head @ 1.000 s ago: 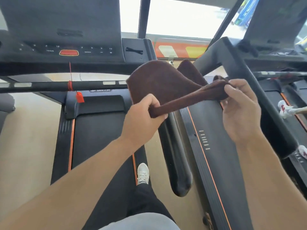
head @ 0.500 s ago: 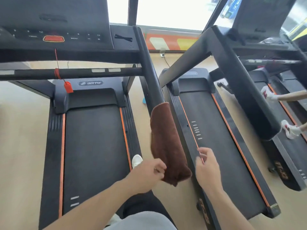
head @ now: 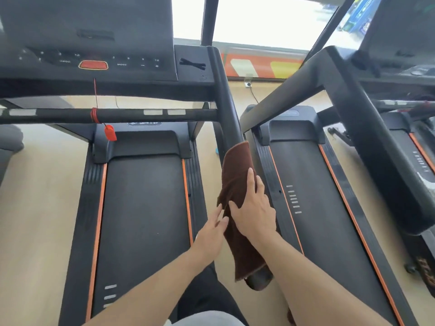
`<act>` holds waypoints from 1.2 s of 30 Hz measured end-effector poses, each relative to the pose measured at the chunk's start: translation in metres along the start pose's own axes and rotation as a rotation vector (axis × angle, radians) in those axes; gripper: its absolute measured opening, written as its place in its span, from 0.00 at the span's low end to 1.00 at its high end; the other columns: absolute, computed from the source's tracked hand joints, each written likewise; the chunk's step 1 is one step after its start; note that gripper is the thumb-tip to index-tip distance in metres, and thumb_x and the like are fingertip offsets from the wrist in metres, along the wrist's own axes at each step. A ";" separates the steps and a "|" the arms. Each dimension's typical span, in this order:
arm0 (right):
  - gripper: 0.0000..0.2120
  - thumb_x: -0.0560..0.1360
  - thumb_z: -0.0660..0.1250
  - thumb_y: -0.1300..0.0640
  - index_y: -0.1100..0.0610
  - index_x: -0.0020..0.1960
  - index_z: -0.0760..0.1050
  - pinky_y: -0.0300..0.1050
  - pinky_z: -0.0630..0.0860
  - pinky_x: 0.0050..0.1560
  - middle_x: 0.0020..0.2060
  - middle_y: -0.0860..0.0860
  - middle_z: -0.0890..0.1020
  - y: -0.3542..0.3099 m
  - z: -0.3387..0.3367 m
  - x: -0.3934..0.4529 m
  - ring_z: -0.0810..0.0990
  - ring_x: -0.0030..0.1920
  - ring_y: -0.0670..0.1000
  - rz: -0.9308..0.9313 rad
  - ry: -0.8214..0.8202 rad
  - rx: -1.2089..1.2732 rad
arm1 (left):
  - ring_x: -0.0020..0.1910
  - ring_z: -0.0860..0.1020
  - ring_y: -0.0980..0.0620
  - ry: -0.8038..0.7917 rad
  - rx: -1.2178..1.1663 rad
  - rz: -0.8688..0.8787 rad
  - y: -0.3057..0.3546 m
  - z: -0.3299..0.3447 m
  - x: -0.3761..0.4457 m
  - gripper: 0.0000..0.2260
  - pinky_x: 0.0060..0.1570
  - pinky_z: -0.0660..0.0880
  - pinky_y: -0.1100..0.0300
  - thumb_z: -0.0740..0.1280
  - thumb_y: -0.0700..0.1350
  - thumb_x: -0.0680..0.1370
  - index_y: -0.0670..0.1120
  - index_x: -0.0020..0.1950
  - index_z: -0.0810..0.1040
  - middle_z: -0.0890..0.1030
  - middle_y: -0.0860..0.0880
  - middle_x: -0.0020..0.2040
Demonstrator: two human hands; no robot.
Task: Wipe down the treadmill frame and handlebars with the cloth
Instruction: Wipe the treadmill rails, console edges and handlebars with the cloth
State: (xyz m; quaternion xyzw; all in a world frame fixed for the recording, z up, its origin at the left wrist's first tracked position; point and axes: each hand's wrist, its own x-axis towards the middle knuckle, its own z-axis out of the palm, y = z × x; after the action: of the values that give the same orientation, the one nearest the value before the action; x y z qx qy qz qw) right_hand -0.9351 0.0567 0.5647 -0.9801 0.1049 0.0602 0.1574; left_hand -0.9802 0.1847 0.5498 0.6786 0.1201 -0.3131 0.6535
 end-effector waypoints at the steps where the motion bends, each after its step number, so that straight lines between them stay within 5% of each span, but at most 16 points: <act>1: 0.46 0.78 0.65 0.40 0.43 0.81 0.36 0.58 0.78 0.60 0.82 0.49 0.54 -0.003 -0.002 0.013 0.74 0.70 0.58 -0.006 0.002 0.025 | 0.79 0.61 0.53 -0.012 -0.087 -0.003 0.005 0.001 0.009 0.23 0.79 0.57 0.53 0.53 0.52 0.87 0.57 0.82 0.55 0.62 0.57 0.79; 5: 0.45 0.78 0.65 0.40 0.42 0.81 0.36 0.58 0.77 0.59 0.80 0.48 0.58 -0.019 -0.008 0.067 0.76 0.68 0.59 -0.031 -0.011 0.080 | 0.73 0.68 0.56 0.004 -0.311 -0.013 0.028 0.009 0.054 0.21 0.74 0.63 0.58 0.53 0.58 0.85 0.64 0.79 0.58 0.68 0.58 0.76; 10: 0.44 0.78 0.64 0.41 0.42 0.82 0.38 0.59 0.75 0.64 0.80 0.47 0.58 -0.043 -0.014 0.139 0.75 0.68 0.60 -0.061 -0.030 0.132 | 0.76 0.65 0.54 0.155 -0.443 0.058 0.060 0.018 0.117 0.30 0.77 0.61 0.48 0.53 0.78 0.70 0.79 0.72 0.53 0.62 0.60 0.80; 18: 0.35 0.83 0.57 0.39 0.41 0.83 0.42 0.58 0.67 0.73 0.83 0.42 0.50 -0.072 -0.022 0.230 0.64 0.78 0.56 -0.144 -0.060 0.221 | 0.80 0.58 0.56 0.278 -0.440 0.193 0.110 -0.008 0.197 0.39 0.80 0.56 0.47 0.51 0.72 0.71 0.63 0.81 0.48 0.57 0.58 0.82; 25: 0.31 0.85 0.57 0.44 0.40 0.83 0.46 0.50 0.62 0.74 0.83 0.42 0.47 -0.080 -0.028 0.265 0.58 0.81 0.53 -0.189 -0.087 0.307 | 0.81 0.58 0.51 0.327 -0.386 0.190 0.123 -0.016 0.227 0.29 0.80 0.56 0.47 0.51 0.61 0.83 0.57 0.83 0.48 0.58 0.52 0.82; 31: 0.26 0.87 0.53 0.48 0.46 0.83 0.53 0.54 0.63 0.77 0.83 0.44 0.52 -0.080 -0.026 0.262 0.61 0.80 0.54 -0.220 -0.020 0.306 | 0.77 0.65 0.46 0.358 -0.229 0.204 0.129 -0.017 0.212 0.26 0.76 0.63 0.44 0.49 0.60 0.84 0.60 0.82 0.50 0.64 0.48 0.80; 36: 0.22 0.87 0.55 0.55 0.47 0.81 0.63 0.50 0.54 0.80 0.81 0.45 0.59 -0.064 -0.020 0.226 0.52 0.82 0.49 -0.281 0.020 0.404 | 0.71 0.72 0.46 0.462 -0.048 0.239 0.120 -0.012 0.171 0.20 0.66 0.67 0.60 0.53 0.50 0.87 0.57 0.80 0.62 0.73 0.46 0.74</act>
State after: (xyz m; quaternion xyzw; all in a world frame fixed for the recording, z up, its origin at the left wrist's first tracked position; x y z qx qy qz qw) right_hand -0.6995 0.0670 0.5685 -0.9343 -0.0210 0.0057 0.3557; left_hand -0.7757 0.1404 0.5467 0.7258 0.1925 -0.0676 0.6569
